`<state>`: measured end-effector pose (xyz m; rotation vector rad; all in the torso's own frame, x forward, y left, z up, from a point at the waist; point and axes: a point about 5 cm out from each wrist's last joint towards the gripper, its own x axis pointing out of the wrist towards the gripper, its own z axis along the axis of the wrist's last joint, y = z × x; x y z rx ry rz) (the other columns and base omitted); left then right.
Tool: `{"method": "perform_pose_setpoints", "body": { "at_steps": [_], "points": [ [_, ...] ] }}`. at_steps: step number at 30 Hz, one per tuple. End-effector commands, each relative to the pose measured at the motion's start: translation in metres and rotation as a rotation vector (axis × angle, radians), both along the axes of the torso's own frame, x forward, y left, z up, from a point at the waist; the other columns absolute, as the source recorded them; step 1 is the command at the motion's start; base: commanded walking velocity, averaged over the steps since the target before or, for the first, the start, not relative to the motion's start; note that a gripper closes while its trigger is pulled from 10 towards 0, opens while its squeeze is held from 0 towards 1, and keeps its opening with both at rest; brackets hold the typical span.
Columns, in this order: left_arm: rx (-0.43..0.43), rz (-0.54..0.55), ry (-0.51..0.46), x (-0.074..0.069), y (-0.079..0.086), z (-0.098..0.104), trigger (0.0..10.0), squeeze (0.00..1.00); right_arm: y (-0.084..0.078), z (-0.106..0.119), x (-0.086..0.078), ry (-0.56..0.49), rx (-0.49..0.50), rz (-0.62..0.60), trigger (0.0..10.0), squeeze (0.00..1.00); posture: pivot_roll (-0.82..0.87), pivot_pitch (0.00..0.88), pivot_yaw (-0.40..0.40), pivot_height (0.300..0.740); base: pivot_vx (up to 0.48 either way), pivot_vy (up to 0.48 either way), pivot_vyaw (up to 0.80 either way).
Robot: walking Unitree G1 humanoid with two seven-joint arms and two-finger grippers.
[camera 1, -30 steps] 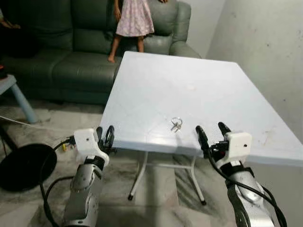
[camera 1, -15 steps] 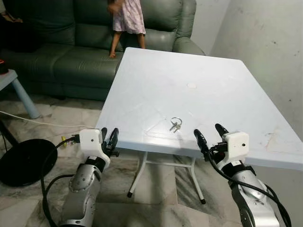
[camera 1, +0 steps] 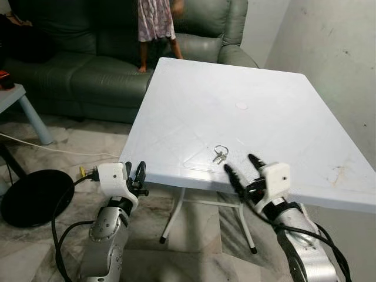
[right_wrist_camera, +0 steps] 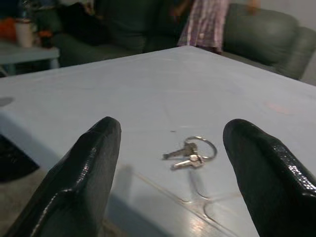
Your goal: Hang keys on a hook
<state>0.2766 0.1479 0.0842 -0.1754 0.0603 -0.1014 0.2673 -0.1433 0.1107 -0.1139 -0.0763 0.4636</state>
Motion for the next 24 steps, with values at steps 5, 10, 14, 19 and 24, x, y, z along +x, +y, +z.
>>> {"method": "perform_pose_setpoints", "body": {
  "at_steps": [5,10,14,19,24],
  "points": [
    [0.036,-0.024,-0.029,0.002,-0.005,0.009,10.0,0.00,0.004,0.000,0.013,0.039,-0.037,0.018,10.0,0.00,0.17,0.031,-0.097,0.736,0.000,0.000,0.00],
    [0.072,-0.090,-0.053,0.001,-0.012,0.015,10.0,0.00,0.008,0.007,0.028,0.050,-0.032,0.009,10.0,0.00,0.18,0.037,-0.098,0.736,0.000,0.000,0.00],
    [0.096,-0.137,-0.066,0.000,-0.019,0.020,10.0,0.00,0.012,0.015,0.041,0.057,-0.018,-0.002,10.0,0.00,0.18,0.051,-0.098,0.736,0.000,0.000,0.00],
    [0.119,-0.173,-0.079,-0.006,-0.025,0.025,10.0,0.00,0.017,0.019,0.051,0.086,-0.013,0.021,10.0,0.00,0.19,0.074,-0.099,0.736,0.000,0.000,0.00],
    [0.121,-0.185,-0.087,-0.014,-0.029,0.030,10.0,0.00,0.021,0.024,0.061,0.125,0.026,0.000,10.0,0.00,0.20,0.111,-0.106,0.736,0.000,0.000,0.00]
  ]
}}
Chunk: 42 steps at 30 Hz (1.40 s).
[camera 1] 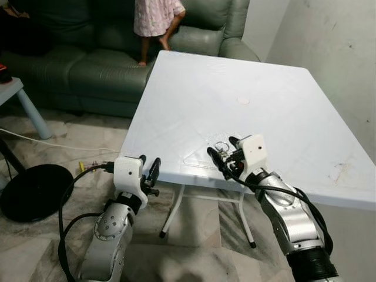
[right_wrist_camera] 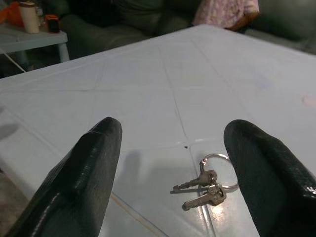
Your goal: Hang keys on a hook
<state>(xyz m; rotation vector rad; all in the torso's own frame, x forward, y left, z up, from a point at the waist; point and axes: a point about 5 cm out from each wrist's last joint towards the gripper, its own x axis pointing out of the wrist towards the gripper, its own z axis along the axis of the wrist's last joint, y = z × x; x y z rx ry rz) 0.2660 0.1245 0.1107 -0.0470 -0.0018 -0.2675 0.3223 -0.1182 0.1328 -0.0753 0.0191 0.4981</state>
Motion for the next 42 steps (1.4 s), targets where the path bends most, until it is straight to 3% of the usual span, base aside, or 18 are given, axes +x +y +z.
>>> {"method": "perform_pose_setpoints", "body": {
  "at_steps": [1,8,17,26,29,30,38,42],
  "points": [
    [0.000,-0.024,-0.003,-0.005,-0.006,0.004,10.0,0.00,-0.003,0.002,0.008,0.031,0.015,-0.036,10.0,0.00,0.20,0.118,-0.107,0.736,0.000,0.000,0.00],
    [0.005,-0.028,0.020,-0.019,-0.009,0.005,10.0,0.00,0.009,0.006,0.021,0.098,0.070,-0.055,10.0,0.00,0.22,0.161,-0.115,0.736,0.000,0.000,0.00],
    [0.013,-0.024,0.060,-0.035,-0.011,0.003,10.0,0.00,0.017,0.007,0.035,0.149,0.071,-0.097,10.0,0.00,0.24,0.205,-0.126,0.736,0.000,0.000,0.00],
    [0.017,-0.009,0.090,-0.042,-0.010,0.001,10.0,0.00,0.009,0.008,0.046,0.164,0.119,-0.173,10.0,0.00,0.25,0.216,-0.131,0.736,0.000,0.000,0.00],
    [0.022,-0.007,0.095,-0.042,-0.010,0.001,10.0,0.00,0.005,0.011,0.046,0.128,0.188,-0.165,10.0,0.00,0.25,0.215,-0.130,0.736,0.000,0.000,0.00],
    [0.022,-0.006,0.096,-0.042,-0.009,0.001,10.0,0.00,0.005,0.017,0.045,0.073,0.248,-0.118,10.0,0.00,0.25,0.213,-0.129,0.736,0.000,0.000,0.00],
    [0.026,-0.010,0.096,-0.040,-0.011,0.001,10.0,0.00,-0.004,0.021,0.048,0.062,0.328,-0.162,10.0,0.00,0.24,0.212,-0.124,0.736,0.000,0.000,0.00],
    [0.028,-0.011,0.099,-0.040,-0.011,0.001,10.0,0.00,-0.005,0.011,0.051,0.127,0.239,-0.208,10.0,0.00,0.24,0.213,-0.124,0.736,0.000,0.000,0.00]
  ]
}}
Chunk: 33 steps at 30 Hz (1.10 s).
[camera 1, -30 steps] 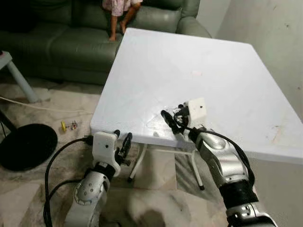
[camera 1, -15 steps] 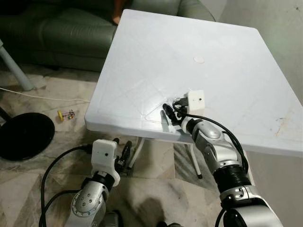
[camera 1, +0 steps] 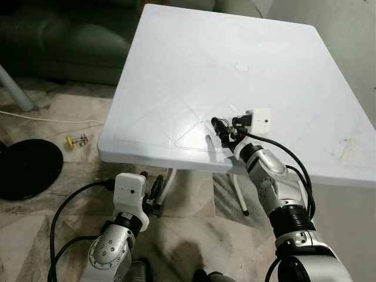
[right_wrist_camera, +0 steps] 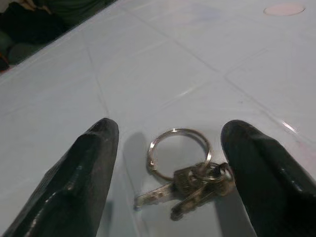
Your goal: Hang keys on a hook
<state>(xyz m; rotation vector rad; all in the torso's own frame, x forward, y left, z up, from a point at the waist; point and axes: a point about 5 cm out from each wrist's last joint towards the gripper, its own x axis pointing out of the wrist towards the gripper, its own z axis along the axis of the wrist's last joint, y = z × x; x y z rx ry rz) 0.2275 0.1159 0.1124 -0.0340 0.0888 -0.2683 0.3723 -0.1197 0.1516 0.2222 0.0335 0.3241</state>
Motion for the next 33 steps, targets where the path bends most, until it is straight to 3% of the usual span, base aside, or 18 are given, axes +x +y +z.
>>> {"method": "perform_pose_setpoints", "body": {
  "at_steps": [1,8,9,10,12,13,14,33],
  "points": [
    [0.004,-0.008,0.010,-0.002,-0.003,-0.001,10.0,0.00,-0.004,-0.011,0.001,0.076,-0.059,-0.030,10.0,0.00,0.24,0.214,-0.124,0.736,0.000,0.000,0.00],
    [0.009,-0.007,0.010,-0.002,-0.002,-0.001,10.0,0.00,-0.002,-0.018,0.000,0.088,-0.179,-0.009,10.0,0.00,0.24,0.216,-0.124,0.736,0.000,0.000,0.00],
    [0.009,-0.006,0.011,-0.002,-0.002,-0.001,10.0,0.00,-0.002,-0.019,-0.001,0.096,-0.184,-0.014,8.9,0.00,0.24,0.217,-0.124,0.736,0.000,0.000,0.00],
    [0.009,-0.006,0.011,-0.002,-0.002,-0.001,10.0,0.00,-0.001,-0.020,-0.001,0.111,-0.179,-0.007,4.6,0.00,0.24,0.217,-0.124,0.736,0.000,0.000,0.00],
    [0.009,-0.004,0.011,-0.002,-0.003,-0.001,10.0,0.00,-0.001,-0.022,-0.001,0.124,-0.169,-0.006,0.8,0.00,0.24,0.218,-0.124,0.736,0.000,0.000,0.00],
    [0.009,-0.004,0.011,-0.001,-0.003,-0.001,10.0,0.00,-0.001,-0.022,-0.001,0.125,-0.169,-0.008,0.8,0.00,0.24,0.218,-0.124,0.736,0.000,0.000,0.00],
    [0.009,-0.004,0.011,-0.001,-0.003,-0.001,10.0,0.00,-0.001,-0.022,-0.001,0.124,-0.171,-0.008,0.0,0.00,0.24,0.218,-0.124,0.736,0.000,0.000,0.00],
    [0.022,-0.002,0.004,0.001,-0.003,-0.001,10.0,0.00,-0.003,-0.019,0.000,0.101,-0.160,-0.024,0.0,0.00,0.24,0.210,-0.123,0.736,0.000,0.000,0.00]
  ]
}}
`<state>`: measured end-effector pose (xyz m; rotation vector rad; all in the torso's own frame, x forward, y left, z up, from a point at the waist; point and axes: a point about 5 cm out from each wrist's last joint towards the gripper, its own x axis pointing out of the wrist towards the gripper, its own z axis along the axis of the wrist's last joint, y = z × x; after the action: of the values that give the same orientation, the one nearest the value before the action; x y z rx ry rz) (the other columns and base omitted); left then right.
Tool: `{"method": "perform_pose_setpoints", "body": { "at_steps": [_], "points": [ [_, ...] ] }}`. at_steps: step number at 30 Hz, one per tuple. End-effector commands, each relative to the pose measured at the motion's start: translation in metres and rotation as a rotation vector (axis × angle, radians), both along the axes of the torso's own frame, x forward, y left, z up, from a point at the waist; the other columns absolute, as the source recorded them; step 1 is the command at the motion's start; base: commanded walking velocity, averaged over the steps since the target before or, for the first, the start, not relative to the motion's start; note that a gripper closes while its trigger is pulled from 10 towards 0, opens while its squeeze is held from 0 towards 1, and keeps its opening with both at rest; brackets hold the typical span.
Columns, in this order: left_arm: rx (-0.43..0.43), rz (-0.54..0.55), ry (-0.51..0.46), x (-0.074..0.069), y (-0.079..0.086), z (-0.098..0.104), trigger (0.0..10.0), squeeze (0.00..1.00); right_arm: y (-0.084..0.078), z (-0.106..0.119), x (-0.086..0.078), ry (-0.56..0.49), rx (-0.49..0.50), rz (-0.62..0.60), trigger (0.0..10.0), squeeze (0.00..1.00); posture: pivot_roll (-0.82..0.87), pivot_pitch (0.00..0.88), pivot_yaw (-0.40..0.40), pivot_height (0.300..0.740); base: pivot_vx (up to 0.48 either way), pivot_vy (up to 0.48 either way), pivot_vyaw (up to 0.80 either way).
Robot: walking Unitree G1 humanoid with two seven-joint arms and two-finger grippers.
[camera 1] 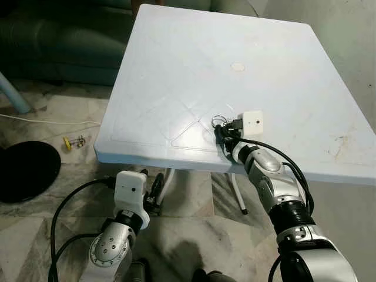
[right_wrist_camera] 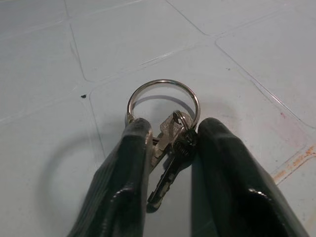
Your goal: Hang keys on a hook
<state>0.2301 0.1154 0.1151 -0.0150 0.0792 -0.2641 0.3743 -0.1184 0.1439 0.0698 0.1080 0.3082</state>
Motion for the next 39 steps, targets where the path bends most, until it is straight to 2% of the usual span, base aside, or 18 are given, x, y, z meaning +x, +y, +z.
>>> {"method": "perform_pose_setpoints", "body": {
  "at_steps": [1,13,20,23,25,26,32,36,37,38,39],
  "points": [
    [0.004,-0.005,0.016,-0.001,-0.003,-0.003,10.0,0.00,-0.005,-0.011,-0.002,0.049,0.002,-0.022,0.0,0.00,0.24,0.210,-0.123,0.736,0.000,0.000,0.00],
    [0.010,0.001,0.012,0.000,-0.002,-0.003,10.0,0.00,-0.004,-0.008,-0.001,0.030,0.013,-0.021,0.0,0.00,0.24,0.207,-0.126,0.736,0.000,0.000,0.00],
    [0.018,0.008,0.002,0.002,-0.002,-0.003,10.0,0.00,-0.002,0.000,-0.001,-0.007,0.062,-0.014,0.0,0.00,0.24,0.198,-0.127,0.736,0.000,0.000,0.00],
    [0.018,0.010,-0.003,0.004,-0.002,-0.002,10.0,0.00,-0.002,0.008,0.000,-0.049,0.141,-0.001,0.0,0.00,0.24,0.188,-0.126,0.736,0.000,0.000,0.00],
    [0.014,0.013,-0.013,0.007,-0.002,0.000,10.0,0.00,-0.003,0.027,-0.004,-0.142,0.327,0.077,0.0,0.00,0.24,0.178,-0.125,0.736,0.000,0.000,0.00],
    [0.009,0.015,-0.019,0.008,-0.003,0.001,10.0,0.00,-0.005,0.032,-0.006,-0.177,0.365,0.088,0.0,0.00,0.24,0.178,-0.125,0.736,0.000,0.000,0.00],
    [-0.006,0.014,-0.046,0.015,-0.006,0.005,10.0,0.00,-0.009,0.041,-0.015,-0.237,0.476,0.129,0.0,0.00,0.23,0.155,-0.123,0.736,0.000,0.000,0.00],
    [-0.030,0.036,-0.069,0.023,-0.004,0.009,10.0,0.00,-0.014,0.050,-0.027,-0.349,0.493,0.140,0.0,0.00,0.22,0.139,-0.119,0.736,0.000,0.000,0.00],
    [-0.038,0.042,-0.072,0.025,-0.004,0.010,10.0,0.00,-0.013,0.050,-0.030,-0.353,0.476,0.151,1.4,0.00,0.22,0.136,-0.120,0.736,0.000,0.000,0.00],
    [-0.046,0.047,-0.074,0.026,-0.004,0.012,10.0,0.00,-0.014,0.049,-0.031,-0.345,0.465,0.147,8.1,0.00,0.22,0.134,-0.119,0.736,0.000,0.000,0.00],
    [-0.051,0.050,-0.076,0.028,-0.004,0.013,10.0,0.00,-0.014,0.048,-0.032,-0.338,0.469,0.139,10.0,0.00,0.22,0.133,-0.118,0.736,0.000,0.000,0.00]
  ]
}}
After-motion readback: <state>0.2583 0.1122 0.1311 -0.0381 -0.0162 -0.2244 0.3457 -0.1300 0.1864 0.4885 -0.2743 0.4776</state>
